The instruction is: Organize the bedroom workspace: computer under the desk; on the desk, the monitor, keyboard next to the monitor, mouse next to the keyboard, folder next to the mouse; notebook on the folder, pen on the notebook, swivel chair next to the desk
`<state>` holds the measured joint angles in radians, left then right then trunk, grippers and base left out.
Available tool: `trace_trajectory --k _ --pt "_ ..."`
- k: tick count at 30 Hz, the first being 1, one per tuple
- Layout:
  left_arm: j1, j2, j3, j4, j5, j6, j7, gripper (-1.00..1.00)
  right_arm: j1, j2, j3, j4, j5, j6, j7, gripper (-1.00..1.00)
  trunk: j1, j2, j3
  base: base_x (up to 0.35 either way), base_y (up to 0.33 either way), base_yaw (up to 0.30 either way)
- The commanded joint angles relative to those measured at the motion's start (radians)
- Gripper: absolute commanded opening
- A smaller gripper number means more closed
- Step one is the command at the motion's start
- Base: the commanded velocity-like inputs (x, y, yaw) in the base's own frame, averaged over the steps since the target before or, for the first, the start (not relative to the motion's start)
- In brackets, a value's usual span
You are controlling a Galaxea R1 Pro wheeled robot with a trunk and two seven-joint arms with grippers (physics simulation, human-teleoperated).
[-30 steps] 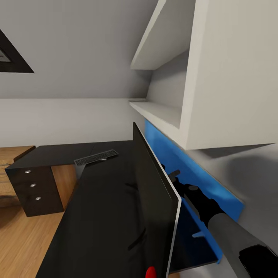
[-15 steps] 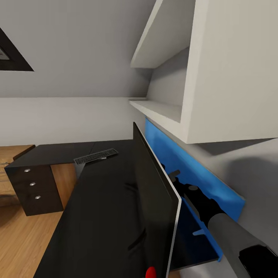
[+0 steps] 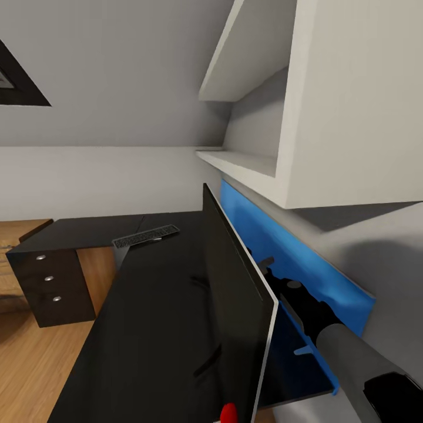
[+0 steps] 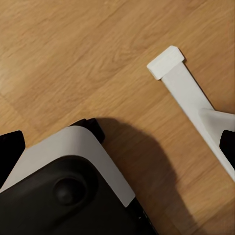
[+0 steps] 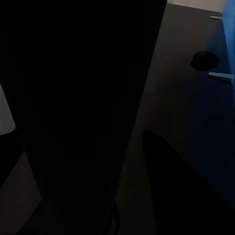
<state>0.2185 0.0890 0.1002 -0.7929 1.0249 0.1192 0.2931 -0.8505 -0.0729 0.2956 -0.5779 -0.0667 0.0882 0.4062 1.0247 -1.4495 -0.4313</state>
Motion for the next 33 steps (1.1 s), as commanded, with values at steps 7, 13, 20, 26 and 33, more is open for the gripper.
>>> trace_trajectory --k 7,13,20,26,33 --pt "0.000 0.000 0.001 -0.003 0.007 0.005 0.005 1.00 0.001 -0.001 0.004 0.010 -0.008 0.008 0.002 -1.00 0.016 -0.029 -0.014 0.000 0.000 0.000" --pt "0.000 0.000 0.001 -0.003 0.009 0.005 0.005 1.00 0.001 -0.001 0.004 0.010 -0.008 0.008 0.002 -1.00 0.016 -0.029 -0.014 0.000 0.000 0.000" --pt "0.000 0.000 0.001 -0.003 0.008 0.005 0.005 1.00 0.001 -0.001 0.004 0.010 -0.008 0.008 0.002 -1.00 0.016 -0.029 -0.014 0.000 0.000 0.000" --pt "-0.001 0.000 0.001 -0.003 0.008 0.005 0.004 1.00 0.001 -0.001 0.004 0.010 -0.008 0.008 0.001 1.00 0.016 -0.029 -0.014 0.000 0.000 0.000" --pt "0.000 0.000 0.000 -0.003 0.008 0.005 0.004 1.00 0.002 -0.001 0.003 0.008 -0.007 0.008 0.000 1.00 0.016 -0.029 -0.014 0.000 0.000 0.000"
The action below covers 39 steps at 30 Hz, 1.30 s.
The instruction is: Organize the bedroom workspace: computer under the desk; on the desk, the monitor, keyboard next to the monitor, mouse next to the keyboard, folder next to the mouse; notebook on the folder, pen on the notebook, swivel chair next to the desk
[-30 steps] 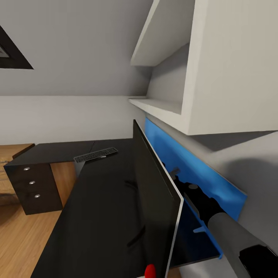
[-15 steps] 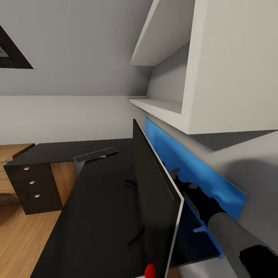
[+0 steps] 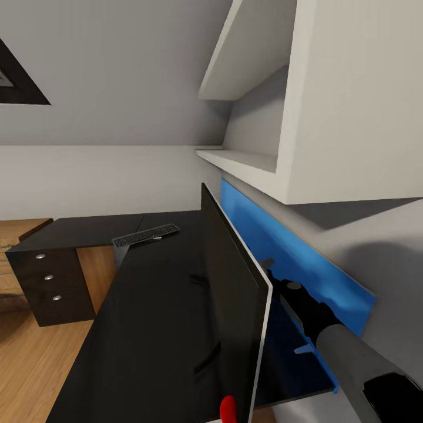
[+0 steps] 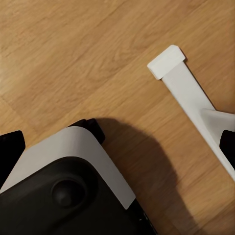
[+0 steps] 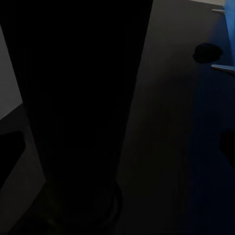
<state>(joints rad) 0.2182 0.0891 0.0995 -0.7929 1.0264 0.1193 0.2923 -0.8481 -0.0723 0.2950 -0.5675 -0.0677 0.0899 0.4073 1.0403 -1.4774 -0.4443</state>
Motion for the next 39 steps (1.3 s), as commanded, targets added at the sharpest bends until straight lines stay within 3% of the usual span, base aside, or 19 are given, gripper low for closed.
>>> trace_trajectory --k 1,27,39 --pt "0.001 0.000 0.001 -0.003 0.006 0.005 0.005 1.00 -0.001 -0.001 0.004 -0.002 -0.006 0.007 -0.001 1.00 0.000 -0.001 -0.001 0.000 0.000 0.000" --pt "0.001 -0.001 -0.011 -0.004 -0.004 -0.007 0.007 1.00 0.000 -0.001 0.003 -0.003 -0.006 0.007 -0.001 1.00 0.000 -0.001 -0.001 -0.015 0.000 0.000" --pt "0.001 0.000 -0.011 -0.005 -0.003 -0.006 0.006 1.00 0.000 -0.001 0.003 -0.003 -0.006 0.007 -0.001 1.00 0.000 -0.001 -0.001 -0.115 0.000 0.000"
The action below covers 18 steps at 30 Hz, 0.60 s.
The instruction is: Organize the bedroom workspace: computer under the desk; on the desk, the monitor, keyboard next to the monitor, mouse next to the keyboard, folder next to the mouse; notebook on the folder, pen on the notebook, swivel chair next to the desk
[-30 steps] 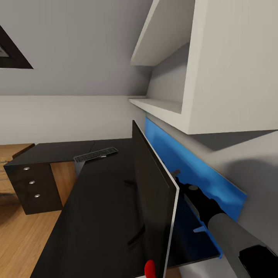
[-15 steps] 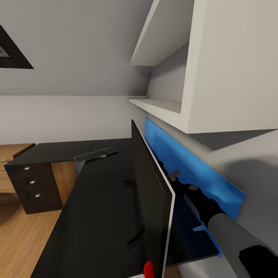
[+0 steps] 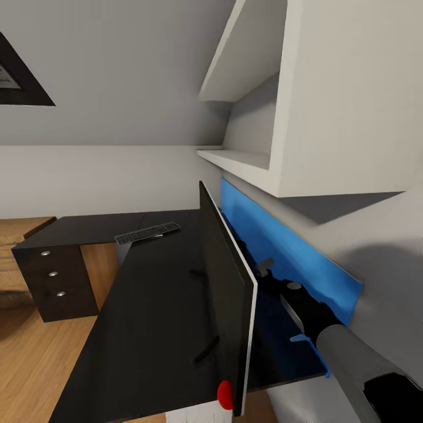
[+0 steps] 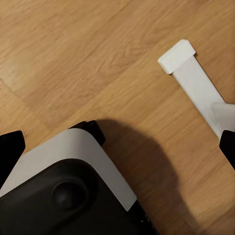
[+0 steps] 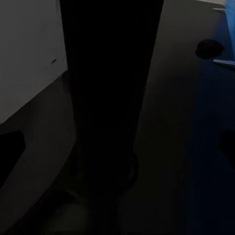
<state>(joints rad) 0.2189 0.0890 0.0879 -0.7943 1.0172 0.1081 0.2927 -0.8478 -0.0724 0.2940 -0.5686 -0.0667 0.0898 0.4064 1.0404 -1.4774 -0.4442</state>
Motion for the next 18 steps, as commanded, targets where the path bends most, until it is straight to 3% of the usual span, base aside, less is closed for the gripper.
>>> trace_trajectory --k 1,18 --pt "0.000 0.000 0.001 -0.003 0.006 0.005 0.005 1.00 0.000 -0.001 0.005 -0.002 -0.007 0.007 0.000 1.00 0.000 -0.001 -0.001 -0.036 0.000 0.000" --pt "0.000 -0.001 0.000 -0.003 0.005 0.005 0.006 1.00 0.000 -0.001 0.006 -0.001 -0.006 0.006 -0.005 1.00 0.000 -0.001 -0.001 -0.008 0.000 0.000"
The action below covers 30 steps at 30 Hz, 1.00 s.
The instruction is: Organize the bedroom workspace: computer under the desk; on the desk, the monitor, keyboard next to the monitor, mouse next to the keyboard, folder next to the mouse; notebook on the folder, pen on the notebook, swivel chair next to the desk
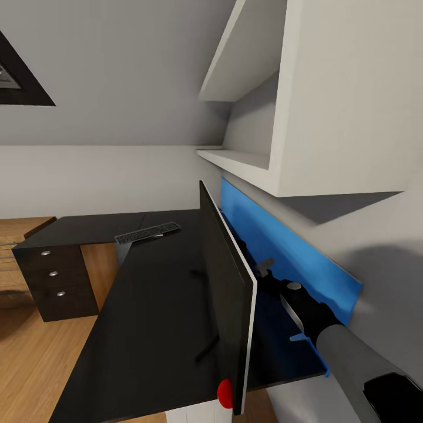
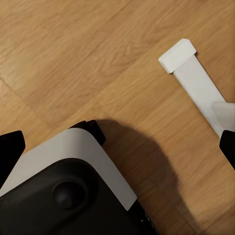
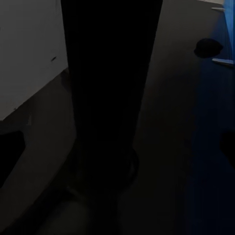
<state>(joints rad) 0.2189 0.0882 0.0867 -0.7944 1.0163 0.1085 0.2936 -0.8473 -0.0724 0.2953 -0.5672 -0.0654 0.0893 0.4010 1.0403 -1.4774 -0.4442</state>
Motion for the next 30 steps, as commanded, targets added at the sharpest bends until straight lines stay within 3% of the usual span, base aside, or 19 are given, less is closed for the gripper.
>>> trace_trajectory --k 1,9,30 --pt "0.000 0.000 0.001 -0.003 0.006 0.005 0.005 1.00 0.001 -0.001 0.005 -0.002 -0.006 0.006 -0.006 1.00 0.000 -0.001 -0.001 0.000 0.000 0.000" --pt "0.000 -0.001 0.001 -0.003 0.005 0.005 0.005 1.00 0.006 -0.001 0.005 -0.003 -0.007 0.006 -0.016 1.00 0.000 -0.001 -0.001 -0.125 -0.006 0.000" --pt "0.000 -0.001 0.001 -0.003 0.005 0.005 0.004 1.00 0.007 -0.001 0.004 -0.005 -0.008 0.006 -0.017 1.00 0.000 -0.001 -0.001 -0.320 -0.058 0.000"
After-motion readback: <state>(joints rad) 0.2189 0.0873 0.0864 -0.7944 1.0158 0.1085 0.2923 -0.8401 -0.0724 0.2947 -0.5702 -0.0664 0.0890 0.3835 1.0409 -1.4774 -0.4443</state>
